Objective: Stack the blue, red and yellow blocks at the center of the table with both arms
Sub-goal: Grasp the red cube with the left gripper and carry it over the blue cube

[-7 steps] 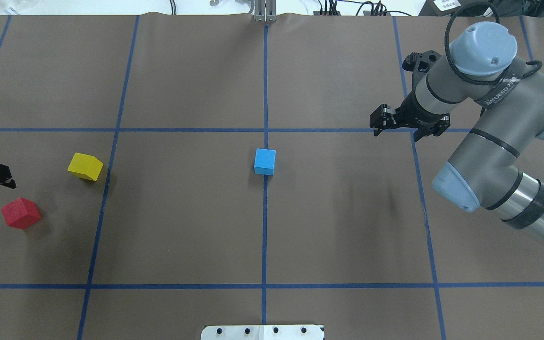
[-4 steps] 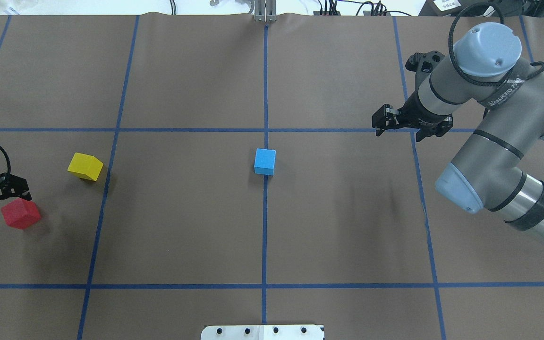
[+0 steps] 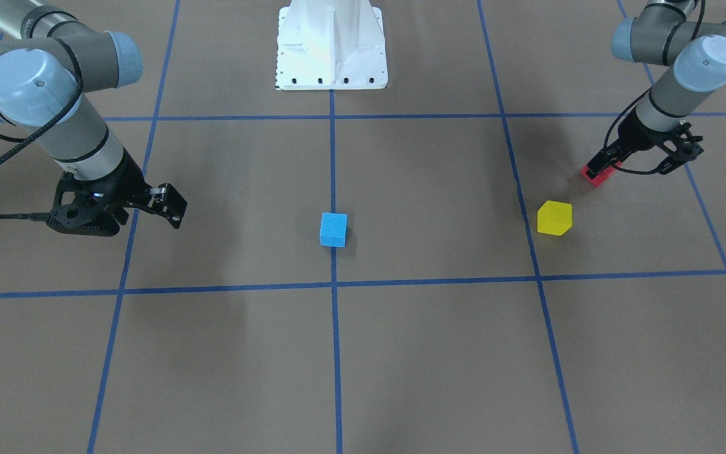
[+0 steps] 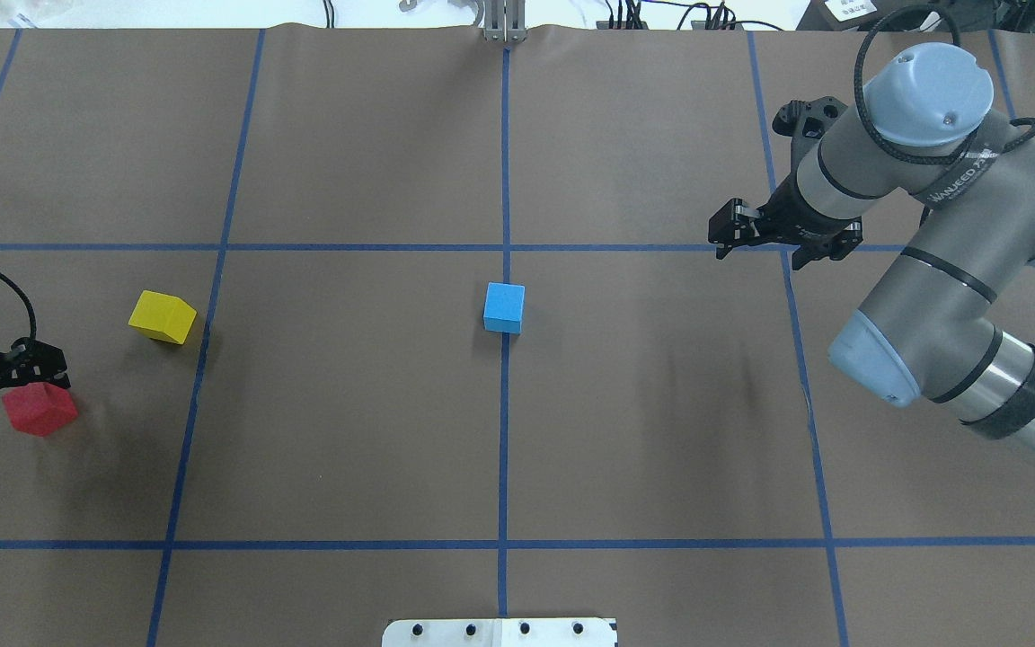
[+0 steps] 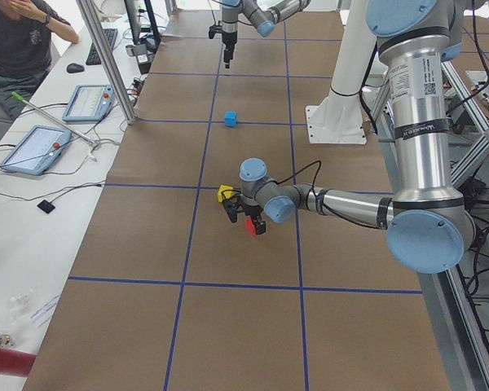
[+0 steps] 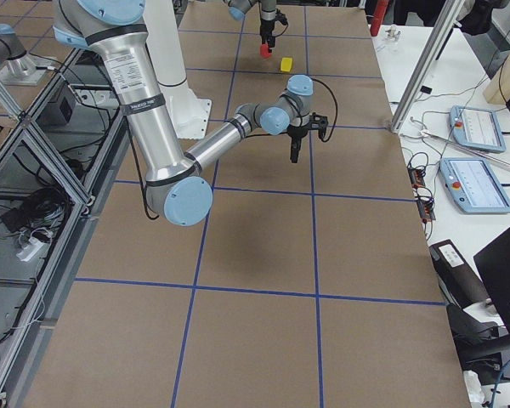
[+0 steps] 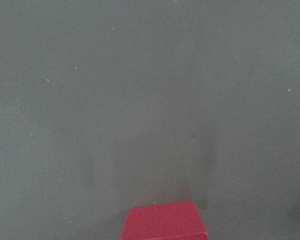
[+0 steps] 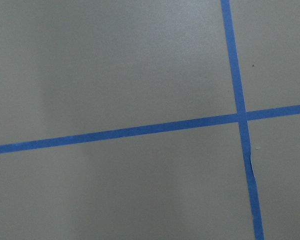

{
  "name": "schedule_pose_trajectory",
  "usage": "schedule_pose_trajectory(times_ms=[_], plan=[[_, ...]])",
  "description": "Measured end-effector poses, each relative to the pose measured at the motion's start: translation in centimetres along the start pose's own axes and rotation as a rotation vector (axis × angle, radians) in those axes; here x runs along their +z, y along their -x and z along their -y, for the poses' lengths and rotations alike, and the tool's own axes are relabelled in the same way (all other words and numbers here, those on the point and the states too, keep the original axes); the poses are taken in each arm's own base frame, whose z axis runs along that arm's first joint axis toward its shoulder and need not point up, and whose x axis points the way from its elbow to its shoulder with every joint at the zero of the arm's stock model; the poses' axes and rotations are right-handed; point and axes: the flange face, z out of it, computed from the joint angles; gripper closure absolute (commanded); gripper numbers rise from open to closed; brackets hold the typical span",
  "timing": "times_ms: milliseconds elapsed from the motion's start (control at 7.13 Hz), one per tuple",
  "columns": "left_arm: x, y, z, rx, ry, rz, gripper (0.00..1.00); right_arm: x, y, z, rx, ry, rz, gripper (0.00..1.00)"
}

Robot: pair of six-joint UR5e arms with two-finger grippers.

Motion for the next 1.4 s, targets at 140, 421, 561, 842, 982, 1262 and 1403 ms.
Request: schedule_pose_trajectory(times_ms=[140,421,561,842,982,1262,1403], plan=[[0.0,-0.2,-0.1,0.002,0.005,-0.002,1.0,-0.1,-0.2,-0.1,0.0,-0.003,-0.001,0.0],[-3.4,-2.8,-1.9,0.031,0.037,-0.052,1.0,-0.1,-0.5,-0.3,0.001,-0.004,-0.002,0.0],[-6.8,-6.3,-3.7,0.063,0.072,-0.089,1.0,0.1,-0.9,-0.4,0.003,-0.002,-0.008,0.0],[-12.5,-18.8,-7.1,0.168,0.051,-0.149,1.0,0.6,-2.3,-0.3,0.006,0.0,-0.025,0.0],[-14.2,-25.8,-9.0,0.208,0.015,-0.147,1.0,0.7,-3.3,0.0,0.01,-0.005,-0.034,0.0],[-14.1,-39.3,-11.8,0.363,-0.024,-0.123,1.0,1.0,-7.4,0.5,-0.001,-0.024,-0.037,0.0],[-13.0,-45.3,-12.0,0.459,-0.03,-0.098,1.0,0.9,-10.3,0.9,-0.013,-0.033,-0.038,0.0]])
